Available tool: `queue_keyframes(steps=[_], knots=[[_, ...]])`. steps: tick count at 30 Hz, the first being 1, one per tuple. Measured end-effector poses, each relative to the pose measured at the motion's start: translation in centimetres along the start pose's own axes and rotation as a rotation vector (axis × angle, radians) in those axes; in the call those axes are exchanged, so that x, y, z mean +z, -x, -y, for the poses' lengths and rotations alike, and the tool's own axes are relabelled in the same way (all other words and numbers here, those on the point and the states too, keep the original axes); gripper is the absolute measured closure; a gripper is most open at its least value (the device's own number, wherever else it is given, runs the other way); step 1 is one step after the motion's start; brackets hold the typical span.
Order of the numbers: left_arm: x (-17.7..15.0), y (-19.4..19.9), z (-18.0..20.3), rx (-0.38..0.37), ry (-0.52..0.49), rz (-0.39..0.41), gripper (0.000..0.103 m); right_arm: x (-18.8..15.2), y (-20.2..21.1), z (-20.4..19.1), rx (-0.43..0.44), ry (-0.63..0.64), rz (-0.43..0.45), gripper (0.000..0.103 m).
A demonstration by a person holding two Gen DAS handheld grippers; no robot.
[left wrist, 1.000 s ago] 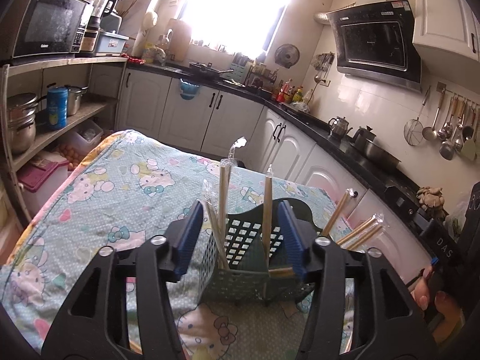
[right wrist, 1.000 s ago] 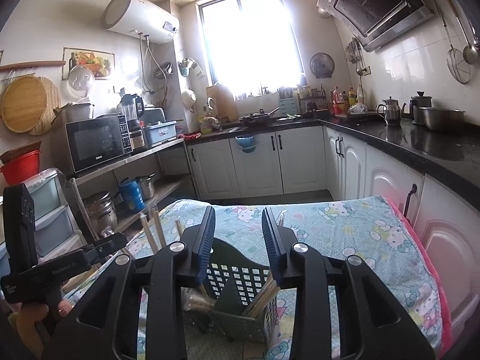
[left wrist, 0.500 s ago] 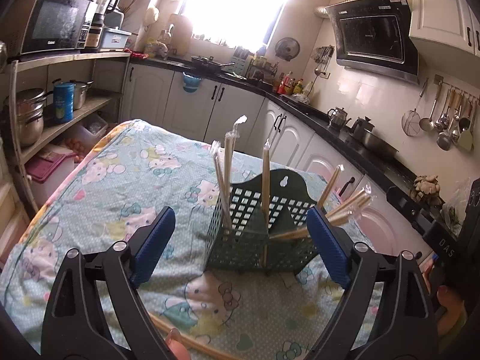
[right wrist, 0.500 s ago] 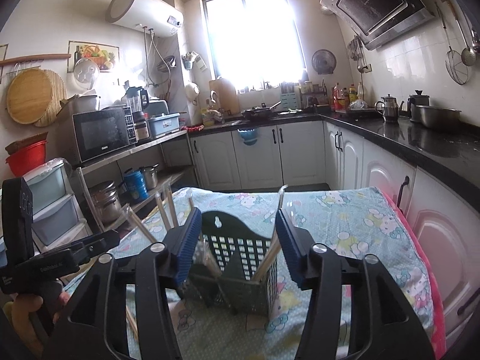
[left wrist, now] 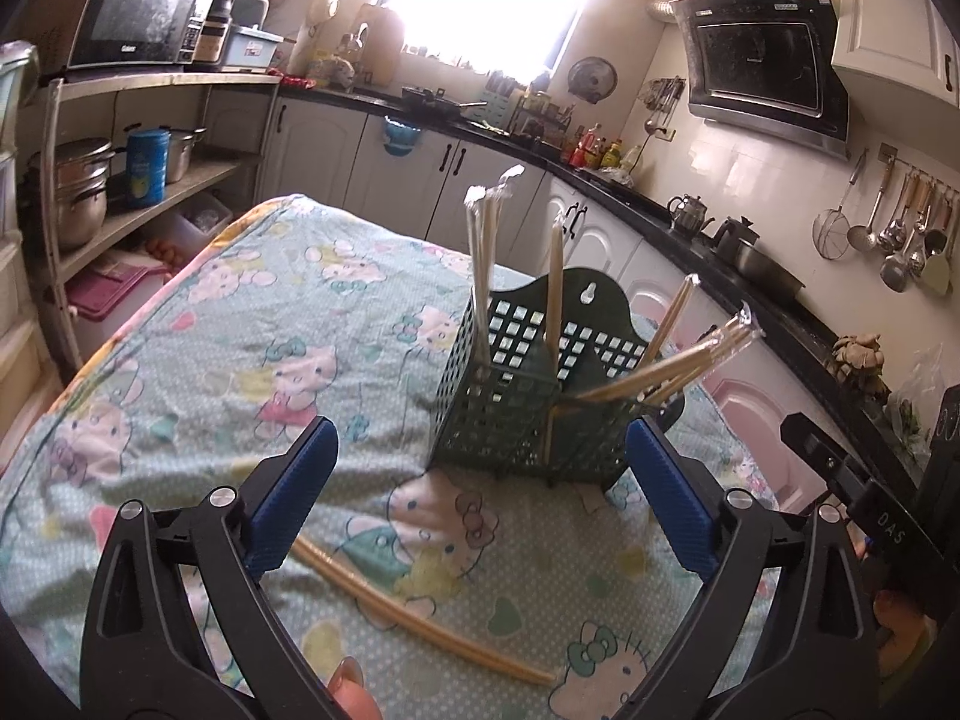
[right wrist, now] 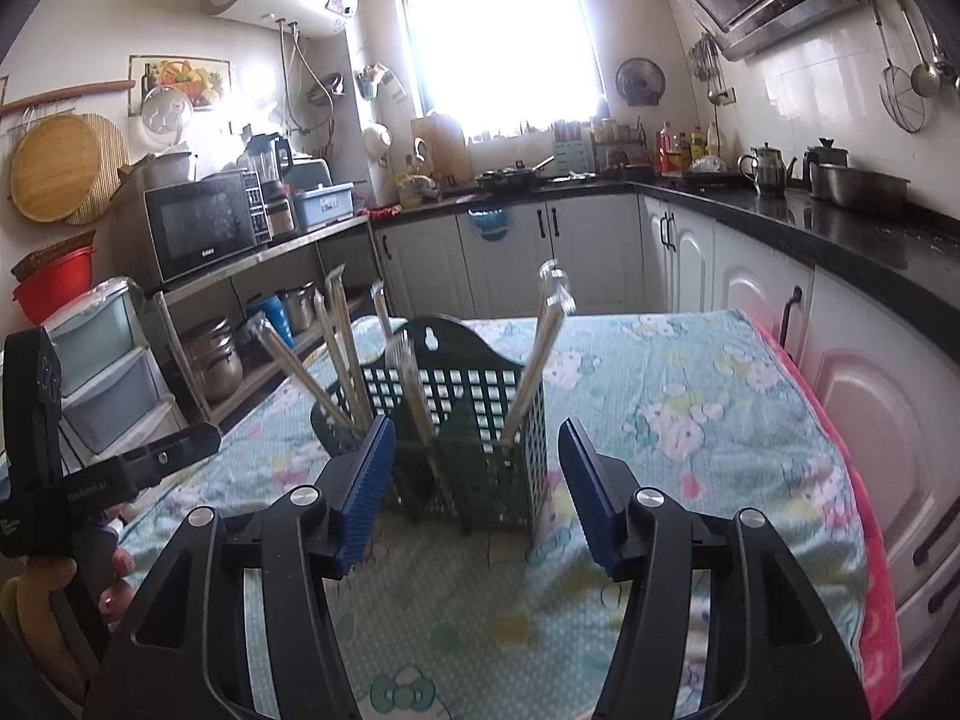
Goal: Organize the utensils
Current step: 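Move both open tools back down toward the last chopsticks on the cloth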
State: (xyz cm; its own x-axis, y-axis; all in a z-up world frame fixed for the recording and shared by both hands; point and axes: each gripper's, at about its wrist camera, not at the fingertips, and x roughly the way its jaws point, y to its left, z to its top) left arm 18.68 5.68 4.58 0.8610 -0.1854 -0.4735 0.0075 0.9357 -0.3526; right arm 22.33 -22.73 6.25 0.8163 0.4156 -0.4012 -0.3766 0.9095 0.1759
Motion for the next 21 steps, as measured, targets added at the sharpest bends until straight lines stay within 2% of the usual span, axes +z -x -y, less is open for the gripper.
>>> queue_keyframes(steps=[10,21], knots=[[-2.1,1.4,-1.2,0.048,0.008,-0.021,0.015,-2.6,0.9,0.5,0.019,-0.041,-0.051,0.04],[-5.2,1.0,-3.4,0.069,0.067,-0.099,0.015,-6.1,0.3,2.2,-0.034,-0.073,-0.166,0.04]])
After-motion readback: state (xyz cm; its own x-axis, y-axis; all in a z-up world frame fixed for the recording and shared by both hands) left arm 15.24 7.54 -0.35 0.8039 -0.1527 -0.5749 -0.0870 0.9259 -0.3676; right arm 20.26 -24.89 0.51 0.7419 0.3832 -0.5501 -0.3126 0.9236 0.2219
